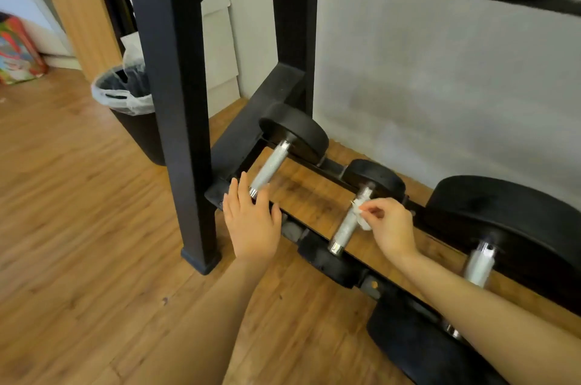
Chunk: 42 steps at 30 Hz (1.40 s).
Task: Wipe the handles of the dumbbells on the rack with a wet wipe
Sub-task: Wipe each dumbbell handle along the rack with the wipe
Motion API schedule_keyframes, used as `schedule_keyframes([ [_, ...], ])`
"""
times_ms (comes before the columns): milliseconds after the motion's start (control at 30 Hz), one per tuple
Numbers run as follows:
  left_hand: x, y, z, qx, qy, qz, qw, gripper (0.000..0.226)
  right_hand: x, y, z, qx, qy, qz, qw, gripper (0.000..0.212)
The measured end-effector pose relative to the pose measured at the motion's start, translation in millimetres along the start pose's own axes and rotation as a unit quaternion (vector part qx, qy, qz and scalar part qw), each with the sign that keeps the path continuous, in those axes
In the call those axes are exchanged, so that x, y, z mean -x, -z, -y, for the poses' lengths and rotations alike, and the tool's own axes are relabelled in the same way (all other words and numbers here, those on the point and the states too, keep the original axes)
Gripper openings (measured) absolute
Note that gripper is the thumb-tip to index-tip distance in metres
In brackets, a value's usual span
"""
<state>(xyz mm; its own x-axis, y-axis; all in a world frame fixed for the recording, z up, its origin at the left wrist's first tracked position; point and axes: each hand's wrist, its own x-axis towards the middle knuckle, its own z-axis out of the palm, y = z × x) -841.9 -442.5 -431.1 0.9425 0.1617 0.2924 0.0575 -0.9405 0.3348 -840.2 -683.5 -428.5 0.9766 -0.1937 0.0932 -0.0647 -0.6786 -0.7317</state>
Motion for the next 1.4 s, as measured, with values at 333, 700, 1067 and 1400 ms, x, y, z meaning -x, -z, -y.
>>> schedule_keyframes([
  [333, 3, -18, 5, -0.068, -0.031, -0.024, 0.997, 0.032, 9, -8, -7, -0.089, 0.005, -0.03, 0.996, 0.022],
  [700, 3, -19, 9, -0.035, -0.012, -0.081, 0.996, 0.028, 1, -13, -22, -0.094, 0.083, -0.02, 0.992, 0.013],
  [1067, -30, -5, 21, -0.011, 0.112, -0.033, 0.993, 0.045, -11, -18, -25, 0.02, 0.199, -0.045, 0.979, 0.018],
  [1400, -25, -19, 24, 0.032, 0.082, -0.154, 0.984, 0.051, -27, -9, -39, 0.175, 0.313, -0.096, 0.929, 0.028],
])
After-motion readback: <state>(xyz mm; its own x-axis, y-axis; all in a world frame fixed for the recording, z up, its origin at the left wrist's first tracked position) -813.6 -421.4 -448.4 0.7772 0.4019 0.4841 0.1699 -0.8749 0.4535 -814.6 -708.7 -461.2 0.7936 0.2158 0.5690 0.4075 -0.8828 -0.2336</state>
